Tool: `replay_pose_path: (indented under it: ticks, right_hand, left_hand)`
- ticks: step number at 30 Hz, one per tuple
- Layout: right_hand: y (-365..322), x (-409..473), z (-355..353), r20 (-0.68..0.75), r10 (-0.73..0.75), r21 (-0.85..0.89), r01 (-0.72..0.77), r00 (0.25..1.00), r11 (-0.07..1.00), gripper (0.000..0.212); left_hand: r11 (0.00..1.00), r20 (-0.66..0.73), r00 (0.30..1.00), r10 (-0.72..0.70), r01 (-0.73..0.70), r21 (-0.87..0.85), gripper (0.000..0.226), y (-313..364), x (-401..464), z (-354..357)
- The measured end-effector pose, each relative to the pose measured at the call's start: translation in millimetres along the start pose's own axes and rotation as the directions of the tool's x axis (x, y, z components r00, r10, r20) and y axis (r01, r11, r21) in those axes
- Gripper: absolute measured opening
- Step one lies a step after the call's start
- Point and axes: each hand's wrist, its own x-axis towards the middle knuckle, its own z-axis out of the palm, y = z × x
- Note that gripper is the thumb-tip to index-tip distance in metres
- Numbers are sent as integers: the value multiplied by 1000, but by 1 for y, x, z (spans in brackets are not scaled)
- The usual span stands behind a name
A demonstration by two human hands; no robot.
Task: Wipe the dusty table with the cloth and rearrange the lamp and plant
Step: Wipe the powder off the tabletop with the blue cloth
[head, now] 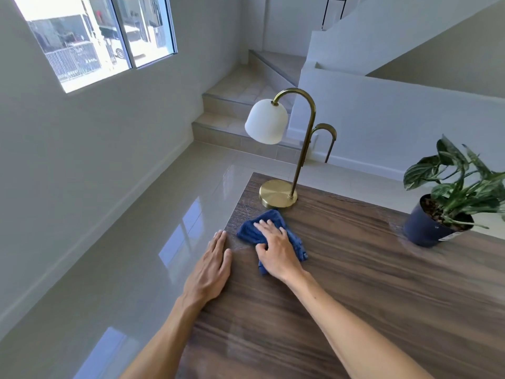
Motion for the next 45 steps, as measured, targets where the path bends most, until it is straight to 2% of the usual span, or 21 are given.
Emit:
replay_pose_path:
  ticks: [4,7,9,10,12,15,17,18,21,23,28,32,37,40,42,45]
  right_hand:
    - [-5,-48,-3,109,-133,95,123,985,988,54]
    - [-7,-102,-15,237,-158,172,119,959,978,53]
    - [-8,-126,-27,264,-169,242,104,950,965,50]
    - [-9,-127,-33,222,-150,282,84,963,956,50]
    - [-12,-109,-46,39,-55,364,37,998,931,49]
    - [-17,-51,-59,-238,107,391,-6,965,920,45]
    - [-20,-14,-56,-293,151,358,-38,944,933,46]
    - [-20,1,-48,-253,167,325,-79,953,942,48]
    - [-20,26,-13,13,193,192,-191,981,962,63]
    - [-24,35,1,63,145,161,-153,987,975,66]
    - [-31,28,9,191,-83,68,71,978,995,69]
    - [-32,-20,8,223,-159,130,133,962,983,67]
    - [-24,-88,1,358,-245,133,210,901,969,67]
    - [-18,-78,3,329,-248,-73,286,911,955,72]
    - [-21,-56,12,274,-189,-234,256,943,938,77]
    - [-30,-16,25,216,-117,-341,187,969,921,78]
  left_hand:
    - [1000,-8,1000,3,-4,-21,55,1,-1,-2]
    - [999,0,1000,3,-3,-41,56,1,-2,-4]
    - [999,1,1000,9,-9,-49,56,2,-2,-4]
    - [999,-1,1000,13,-13,-51,56,2,-2,-4]
    - [999,-5,1000,15,-15,-51,55,3,-1,-5]
    - [999,-14,1000,19,-20,-45,55,6,-3,-7]
    - [999,-16,1000,14,-15,-50,55,8,-4,-8]
    - [999,-15,1000,11,-11,-53,55,9,-4,-8]
    - [998,-11,1000,6,-6,-64,55,11,-7,-8]
    - [997,-14,1000,14,-15,-77,56,10,-6,-9]
    - [985,-29,1000,5,-10,-170,57,9,-6,-8]
    - [980,-34,999,-23,15,-197,57,10,-8,-9]
    - [982,-38,999,-33,26,-186,54,13,-12,-12]
    - [975,-65,997,-42,27,-219,54,14,-16,-13]
    - [972,-69,997,-42,25,-233,56,12,-17,-11]
    - [969,-87,995,-53,30,-245,57,11,-15,-10]
